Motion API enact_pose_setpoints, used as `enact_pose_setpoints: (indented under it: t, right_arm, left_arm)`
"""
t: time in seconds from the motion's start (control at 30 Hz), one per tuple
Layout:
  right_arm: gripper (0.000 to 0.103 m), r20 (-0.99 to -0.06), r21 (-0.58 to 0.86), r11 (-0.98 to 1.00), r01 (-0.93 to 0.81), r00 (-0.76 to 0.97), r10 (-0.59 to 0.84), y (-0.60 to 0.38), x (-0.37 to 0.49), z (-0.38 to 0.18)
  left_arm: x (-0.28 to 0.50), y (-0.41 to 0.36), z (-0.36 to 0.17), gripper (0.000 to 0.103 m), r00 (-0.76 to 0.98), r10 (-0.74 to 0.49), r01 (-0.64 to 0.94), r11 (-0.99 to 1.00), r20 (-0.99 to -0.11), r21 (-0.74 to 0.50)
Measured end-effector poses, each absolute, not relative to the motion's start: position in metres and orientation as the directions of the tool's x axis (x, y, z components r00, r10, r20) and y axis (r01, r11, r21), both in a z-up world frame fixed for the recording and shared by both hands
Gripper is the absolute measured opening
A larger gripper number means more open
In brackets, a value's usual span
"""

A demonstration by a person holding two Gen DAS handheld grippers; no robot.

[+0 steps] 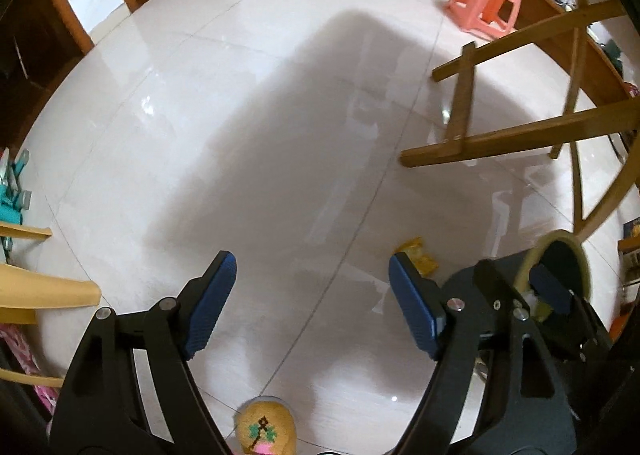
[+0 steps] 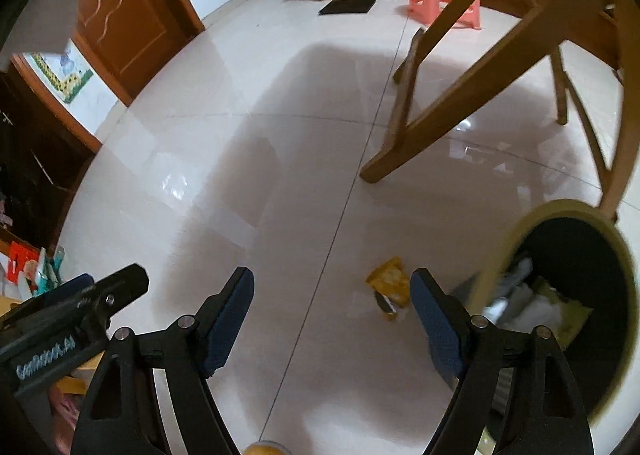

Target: Collect trash

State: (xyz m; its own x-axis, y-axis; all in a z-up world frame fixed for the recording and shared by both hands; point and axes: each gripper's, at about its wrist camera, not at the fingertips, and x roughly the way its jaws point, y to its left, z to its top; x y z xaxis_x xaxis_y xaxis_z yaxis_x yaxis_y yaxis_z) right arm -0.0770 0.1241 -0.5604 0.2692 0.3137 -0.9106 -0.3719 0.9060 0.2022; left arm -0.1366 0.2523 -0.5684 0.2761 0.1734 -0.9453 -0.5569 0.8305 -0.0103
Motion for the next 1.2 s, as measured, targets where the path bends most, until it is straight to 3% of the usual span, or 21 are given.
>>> enact_pose_setpoints:
  t: [0.43, 0.83, 0.97, 1.03, 1.13, 1.2]
  right_arm:
    - [0.082, -0.961, 0.017, 0.945, -0.326, 0.256, 0.105, 0.162, -0.035, -0.731]
    - [0.082, -0.983, -0.093, 0.942, -0.323, 0.178, -0.036, 0.145, -0.021, -0.831]
    - [0.072, -0.987, -0.101, 0.943, -0.316, 0.151, -0.056, 0.142, -0.019, -0.860]
    - [0.061, -0.991, -0.087, 0.950, -0.301, 0.119, -0.053, 0.139, -0.017, -0.870]
    - [0.055, -0.991, -0.070, 0.962, -0.266, 0.126, -0.037, 0.134, -0.014, -0.876]
    - [0.044, -0.990, -0.074, 0.962, -0.261, 0.133, -0.040, 0.133, -0.011, -0.872]
  left_arm:
    - [-0.124, 0.292, -0.687, 0.076, 0.259, 0.185, -0.499, 0.866, -0.948, 0.033]
    - [-0.110, 0.302, -0.751, 0.076, 0.255, 0.164, -0.503, 0.864, -0.953, 0.014]
    - [-0.105, 0.305, -0.758, 0.076, 0.254, 0.164, -0.509, 0.861, -0.953, 0.013]
    - [-0.104, 0.308, -0.764, 0.076, 0.250, 0.165, -0.508, 0.861, -0.954, 0.016]
    - [-0.108, 0.312, -0.767, 0.076, 0.241, 0.165, -0.510, 0.860, -0.956, 0.020]
    - [-0.109, 0.313, -0.770, 0.076, 0.237, 0.166, -0.512, 0.858, -0.957, 0.022]
